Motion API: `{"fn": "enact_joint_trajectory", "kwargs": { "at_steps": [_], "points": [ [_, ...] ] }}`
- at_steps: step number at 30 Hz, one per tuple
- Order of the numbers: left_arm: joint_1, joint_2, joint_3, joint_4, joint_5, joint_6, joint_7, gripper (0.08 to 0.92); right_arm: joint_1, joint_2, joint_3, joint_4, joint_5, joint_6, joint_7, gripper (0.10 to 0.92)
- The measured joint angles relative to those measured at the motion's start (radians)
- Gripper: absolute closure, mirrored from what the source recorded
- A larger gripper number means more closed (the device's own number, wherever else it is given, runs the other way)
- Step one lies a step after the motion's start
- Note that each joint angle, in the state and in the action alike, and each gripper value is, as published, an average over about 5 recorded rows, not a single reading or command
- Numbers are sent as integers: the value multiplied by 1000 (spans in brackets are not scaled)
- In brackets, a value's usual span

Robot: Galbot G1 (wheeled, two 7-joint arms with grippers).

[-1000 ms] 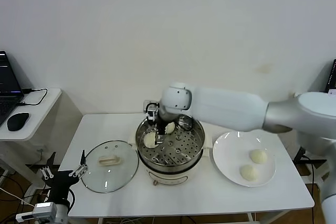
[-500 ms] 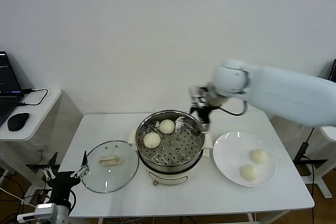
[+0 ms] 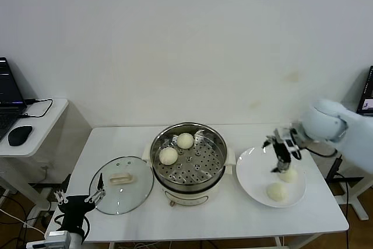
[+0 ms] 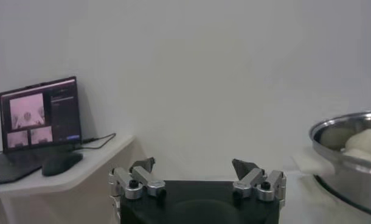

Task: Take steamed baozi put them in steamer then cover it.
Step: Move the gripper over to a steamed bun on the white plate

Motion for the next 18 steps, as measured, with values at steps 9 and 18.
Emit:
{"fn": "enact_joint_trajectory", "kwargs": {
  "at_steps": [9, 18],
  "points": [
    [21, -8, -5, 0, 13, -7, 1, 177, -370, -41, 307, -34, -138, 80, -24, 203],
    [47, -20, -23, -5, 17, -18, 1, 177, -564, -12, 455, -80, -231, 109, -18, 203]
  ]
}}
